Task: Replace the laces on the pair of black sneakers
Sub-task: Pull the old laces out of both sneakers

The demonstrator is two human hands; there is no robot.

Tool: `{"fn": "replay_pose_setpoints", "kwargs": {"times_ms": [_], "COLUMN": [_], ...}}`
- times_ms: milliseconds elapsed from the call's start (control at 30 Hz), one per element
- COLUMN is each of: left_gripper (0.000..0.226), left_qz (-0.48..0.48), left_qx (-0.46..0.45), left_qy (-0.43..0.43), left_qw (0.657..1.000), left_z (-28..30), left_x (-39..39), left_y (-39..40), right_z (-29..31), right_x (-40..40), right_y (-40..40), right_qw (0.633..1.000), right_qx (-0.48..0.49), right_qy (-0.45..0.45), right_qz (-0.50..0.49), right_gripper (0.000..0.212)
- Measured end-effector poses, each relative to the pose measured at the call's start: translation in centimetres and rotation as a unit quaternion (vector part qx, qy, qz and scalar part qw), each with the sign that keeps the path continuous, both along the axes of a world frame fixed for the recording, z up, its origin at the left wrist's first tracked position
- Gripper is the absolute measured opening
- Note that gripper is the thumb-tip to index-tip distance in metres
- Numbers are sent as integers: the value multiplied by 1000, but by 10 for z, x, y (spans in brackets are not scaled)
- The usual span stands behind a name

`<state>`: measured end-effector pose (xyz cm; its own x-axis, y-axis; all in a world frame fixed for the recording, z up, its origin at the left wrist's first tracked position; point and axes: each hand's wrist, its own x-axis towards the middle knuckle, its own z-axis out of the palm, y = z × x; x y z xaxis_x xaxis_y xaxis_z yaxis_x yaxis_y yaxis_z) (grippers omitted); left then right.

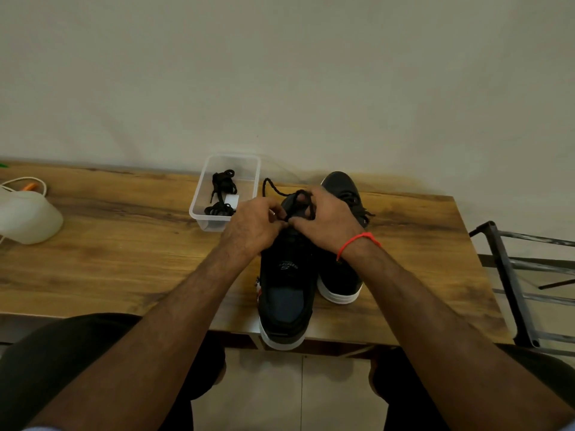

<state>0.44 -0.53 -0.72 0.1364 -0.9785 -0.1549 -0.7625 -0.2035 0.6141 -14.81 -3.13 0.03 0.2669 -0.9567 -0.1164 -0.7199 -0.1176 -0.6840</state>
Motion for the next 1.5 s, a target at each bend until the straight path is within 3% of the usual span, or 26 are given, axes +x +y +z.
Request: {"fn": "replay_pose_setpoints", "kwargs": {"times_ms": [67, 167, 200, 300, 367, 500, 567, 633, 733, 833, 933, 1000, 1133, 1200, 1267, 1333, 1367, 1433, 1500], "left_gripper": [17, 20, 22, 29, 33, 33, 33, 34, 33, 32, 33, 33, 31, 30, 29, 28, 29, 31, 32], "left_qz": [16, 32, 42, 77, 90, 91, 87, 85, 83, 81, 77, 74, 64, 61, 60, 60, 60, 61, 59], "left_qx": [9, 19, 23, 55, 80, 96, 98, 107, 114, 115, 118, 116, 119, 121, 122, 123, 122, 123, 123], "left_qy": [37, 80, 98, 162, 181, 172, 158, 159, 160, 156, 155, 151, 148, 151, 154, 156, 154, 154, 154], "left_qw": [999, 996, 994, 982, 976, 976, 979, 978, 977, 978, 978, 979, 980, 979, 979, 978, 979, 978, 979], "left_z": [2, 5, 6, 10, 12, 15, 16, 17, 17, 17, 18, 18, 19, 20, 22, 22, 22, 22, 22], "left_x": [2, 2, 4, 7, 9, 12, 14, 16, 17, 16, 16, 16, 15, 15, 15, 15, 15, 15, 14], "left_y": [1, 2, 2, 3, 4, 6, 6, 6, 6, 6, 5, 6, 7, 7, 7, 6, 7, 7, 7], "right_z": [9, 13, 11, -2, -7, -9, -3, 11, 26, 20, 9, -2, -15, -12, -3, 13, 18, 22, 17], "right_x": [0, 6, 9, 17, 21, 22, 13, -3, -26, -22, 1, 15, 30, 29, 19, 3, -3, -8, -1], "right_y": [-2, 0, 0, 0, 3, 3, -5, -16, -28, -21, -5, 1, 9, 3, -9, -21, -24, -23, -15], "right_qw": [996, 973, 968, 956, 958, 974, 991, 985, 968, 973, 961, 943, 931, 940, 964, 953, 943, 942, 954], "right_qx": [-75, -185, -177, -134, -102, -72, -87, -139, -183, -184, -201, -173, -151, -170, -218, -264, -276, -281, -280], "right_qy": [-31, 83, 117, 211, 234, 188, 100, 17, 0, 106, 185, 259, 305, 277, 148, -9, -41, -13, 61], "right_qz": [22, 109, 135, 154, 130, 100, 21, -102, -174, -90, 49, 112, 134, 101, -18, -146, -182, -185, -92], "right_gripper": [58, 77, 72, 30, 25, 19, 16, 15, 15, 36, 27, 32, 32, 27, 18, 10, 9, 16, 26]}}
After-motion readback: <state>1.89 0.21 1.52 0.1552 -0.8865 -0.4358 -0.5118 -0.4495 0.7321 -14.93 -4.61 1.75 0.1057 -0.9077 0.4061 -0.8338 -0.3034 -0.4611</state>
